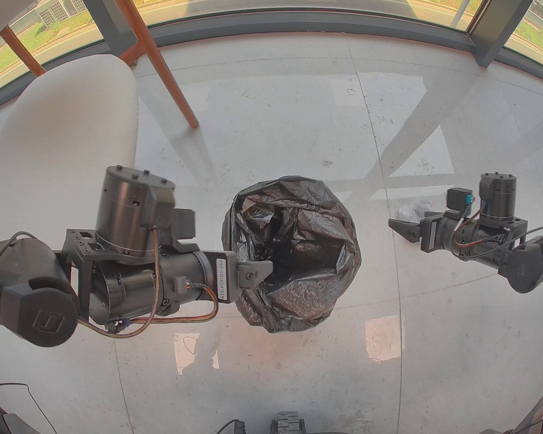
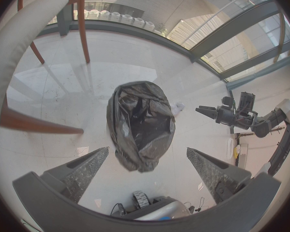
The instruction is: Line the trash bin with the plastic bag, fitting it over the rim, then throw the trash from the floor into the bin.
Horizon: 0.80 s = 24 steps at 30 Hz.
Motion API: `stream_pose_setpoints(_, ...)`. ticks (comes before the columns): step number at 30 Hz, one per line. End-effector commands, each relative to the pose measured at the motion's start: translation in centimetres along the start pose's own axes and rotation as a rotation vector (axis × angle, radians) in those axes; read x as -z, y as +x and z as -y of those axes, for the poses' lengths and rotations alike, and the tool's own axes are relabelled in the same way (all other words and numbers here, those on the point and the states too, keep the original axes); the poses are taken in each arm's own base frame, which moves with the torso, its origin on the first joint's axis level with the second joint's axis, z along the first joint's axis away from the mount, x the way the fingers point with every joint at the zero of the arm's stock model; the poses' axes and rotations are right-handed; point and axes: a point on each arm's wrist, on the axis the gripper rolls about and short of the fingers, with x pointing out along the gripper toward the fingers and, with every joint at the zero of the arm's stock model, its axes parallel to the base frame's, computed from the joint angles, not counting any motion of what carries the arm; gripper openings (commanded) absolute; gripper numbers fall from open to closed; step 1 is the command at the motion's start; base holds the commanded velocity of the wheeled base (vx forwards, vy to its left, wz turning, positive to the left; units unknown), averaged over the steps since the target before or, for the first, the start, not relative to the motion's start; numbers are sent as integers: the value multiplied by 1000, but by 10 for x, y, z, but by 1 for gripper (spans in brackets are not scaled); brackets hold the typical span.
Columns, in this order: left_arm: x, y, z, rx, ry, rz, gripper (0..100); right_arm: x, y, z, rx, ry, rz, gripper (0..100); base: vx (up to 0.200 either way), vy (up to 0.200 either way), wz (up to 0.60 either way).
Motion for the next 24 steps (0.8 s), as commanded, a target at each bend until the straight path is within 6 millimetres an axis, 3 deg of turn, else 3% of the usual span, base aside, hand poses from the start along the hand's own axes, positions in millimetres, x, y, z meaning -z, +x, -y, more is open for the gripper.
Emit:
stream_pose_setpoints(1, 2, 2, -1, -6, 9, -6, 100, 0, -6, -1, 1, -1, 3, 100, -200, 0, 0)
stream_pose_setpoints(4, -3, 5, 1, -12, 18, 3, 100, -1, -9, 1, 14, 2, 9, 100, -133, 0, 0)
stream_pose_setpoints(11, -17, 34, 6, -117, 25, -32, 100, -3, -13, 4, 34, 37, 17, 100, 0, 0, 0)
stream_pose_setpoints(16, -35, 75, 12, -206, 30, -68, 100, -1, -18, 2, 34, 46, 14, 100, 0, 0, 0)
stream_pose_setpoints(18, -35, 92, 10, -238, 34, -86, 100, -3, -21, 2, 35, 45, 23, 100, 0, 0, 0)
stream_pose_setpoints(24, -23, 114, 6, -267, 41, -131, 100, 2, -31, 1, 39, 46, 10, 100, 0, 0, 0)
